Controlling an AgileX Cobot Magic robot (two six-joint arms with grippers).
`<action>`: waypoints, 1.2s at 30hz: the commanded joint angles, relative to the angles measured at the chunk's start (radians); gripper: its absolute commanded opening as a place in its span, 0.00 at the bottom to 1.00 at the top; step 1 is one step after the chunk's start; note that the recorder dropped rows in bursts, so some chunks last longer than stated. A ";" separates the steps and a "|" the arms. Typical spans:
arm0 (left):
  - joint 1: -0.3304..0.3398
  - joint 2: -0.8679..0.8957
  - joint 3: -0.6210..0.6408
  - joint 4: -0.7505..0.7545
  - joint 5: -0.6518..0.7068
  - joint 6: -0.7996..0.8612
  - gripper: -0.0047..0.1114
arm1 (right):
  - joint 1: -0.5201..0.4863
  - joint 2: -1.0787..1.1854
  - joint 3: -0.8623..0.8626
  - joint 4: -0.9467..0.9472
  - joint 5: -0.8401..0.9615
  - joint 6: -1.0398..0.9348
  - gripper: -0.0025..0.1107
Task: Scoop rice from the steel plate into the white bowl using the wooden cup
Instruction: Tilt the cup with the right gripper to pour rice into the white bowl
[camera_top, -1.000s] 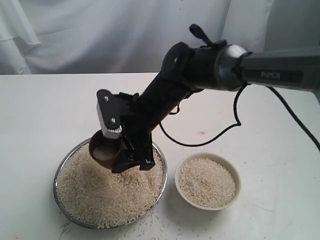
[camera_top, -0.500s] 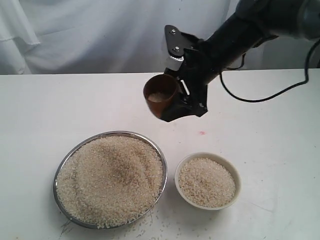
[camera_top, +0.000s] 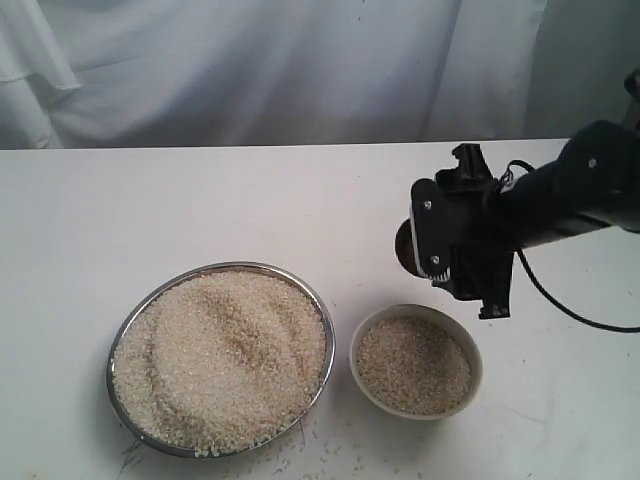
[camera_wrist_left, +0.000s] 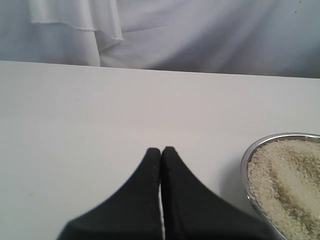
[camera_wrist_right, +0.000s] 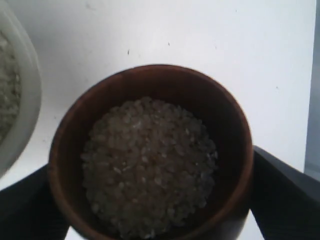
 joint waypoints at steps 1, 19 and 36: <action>0.002 -0.004 0.005 -0.002 -0.007 -0.001 0.04 | 0.000 -0.024 0.081 0.006 -0.146 -0.059 0.02; 0.002 -0.004 0.005 -0.002 -0.007 -0.001 0.04 | 0.122 -0.193 0.318 0.001 -0.367 -0.252 0.02; 0.002 -0.004 0.005 -0.002 -0.007 -0.001 0.04 | 0.209 -0.193 0.451 -0.304 -0.638 -0.252 0.02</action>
